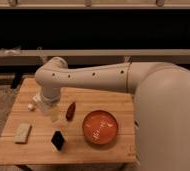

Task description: Place the ceramic cup over the eraser

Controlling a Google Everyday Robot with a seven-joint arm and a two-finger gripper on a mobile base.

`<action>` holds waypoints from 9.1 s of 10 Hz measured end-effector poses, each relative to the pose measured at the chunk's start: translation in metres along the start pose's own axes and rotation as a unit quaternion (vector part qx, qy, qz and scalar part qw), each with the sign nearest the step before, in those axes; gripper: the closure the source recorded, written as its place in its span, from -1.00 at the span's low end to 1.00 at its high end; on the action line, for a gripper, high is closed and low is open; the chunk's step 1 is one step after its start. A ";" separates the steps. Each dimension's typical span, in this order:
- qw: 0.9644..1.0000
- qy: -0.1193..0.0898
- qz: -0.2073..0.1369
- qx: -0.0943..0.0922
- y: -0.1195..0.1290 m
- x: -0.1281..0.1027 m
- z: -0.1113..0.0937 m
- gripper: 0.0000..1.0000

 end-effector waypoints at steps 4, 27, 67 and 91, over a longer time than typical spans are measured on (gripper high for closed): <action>1.000 0.000 0.000 0.000 0.000 0.000 0.000 -0.60; 0.998 0.035 -0.030 -0.048 -0.084 0.075 0.031 -0.60; 0.996 0.040 0.058 -0.059 0.089 -0.096 -0.091 1.00; 0.989 0.013 0.118 -0.092 0.100 0.005 0.036 -0.60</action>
